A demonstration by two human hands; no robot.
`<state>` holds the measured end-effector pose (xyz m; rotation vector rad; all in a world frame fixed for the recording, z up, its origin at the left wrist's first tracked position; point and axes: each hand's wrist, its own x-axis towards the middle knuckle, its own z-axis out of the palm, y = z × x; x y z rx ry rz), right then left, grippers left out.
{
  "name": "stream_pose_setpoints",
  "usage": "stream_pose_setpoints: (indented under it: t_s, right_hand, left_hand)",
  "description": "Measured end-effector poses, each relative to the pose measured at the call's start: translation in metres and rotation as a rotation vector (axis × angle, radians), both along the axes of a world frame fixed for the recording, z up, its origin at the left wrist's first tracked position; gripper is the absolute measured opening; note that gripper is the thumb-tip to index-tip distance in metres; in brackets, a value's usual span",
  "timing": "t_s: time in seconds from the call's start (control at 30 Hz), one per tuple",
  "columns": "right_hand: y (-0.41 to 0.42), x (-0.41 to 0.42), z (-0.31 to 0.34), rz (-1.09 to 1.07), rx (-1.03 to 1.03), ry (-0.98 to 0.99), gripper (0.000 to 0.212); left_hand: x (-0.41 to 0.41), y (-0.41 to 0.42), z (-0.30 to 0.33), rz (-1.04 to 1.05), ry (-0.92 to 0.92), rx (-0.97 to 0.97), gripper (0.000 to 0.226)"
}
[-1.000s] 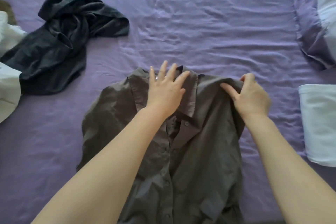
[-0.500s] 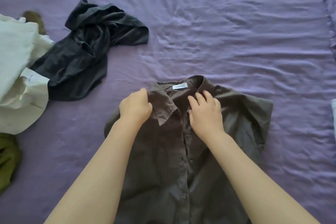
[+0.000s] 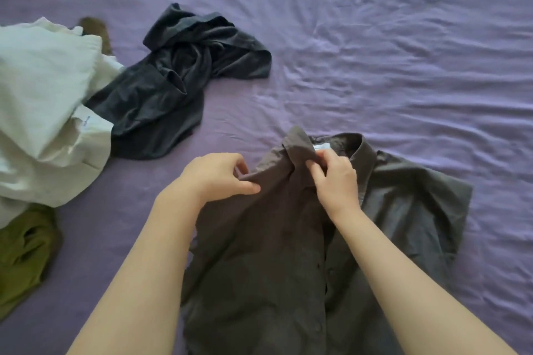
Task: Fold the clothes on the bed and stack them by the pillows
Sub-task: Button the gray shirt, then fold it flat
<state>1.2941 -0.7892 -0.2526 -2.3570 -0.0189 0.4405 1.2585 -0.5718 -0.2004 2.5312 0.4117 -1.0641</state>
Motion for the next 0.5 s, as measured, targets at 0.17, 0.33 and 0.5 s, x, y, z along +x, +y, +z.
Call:
stream_pose_setpoints:
  t_s: [0.17,0.33,0.5]
  right_hand:
    - [0.007,-0.013,0.004,0.090,-0.045,-0.173,0.043]
    - [0.006,-0.038,-0.015,0.527,-0.403,-0.495,0.064]
    - [0.016,-0.038,-0.040,0.650,-0.581,-0.304,0.061]
  left_hand:
    - [-0.011,0.006,-0.019,-0.043,-0.365,0.198,0.047]
    - [-0.010,0.027,-0.035,-0.231,-0.431,0.559,0.051]
    - [-0.034,-0.015,-0.053,-0.278,-0.912,0.453,0.034]
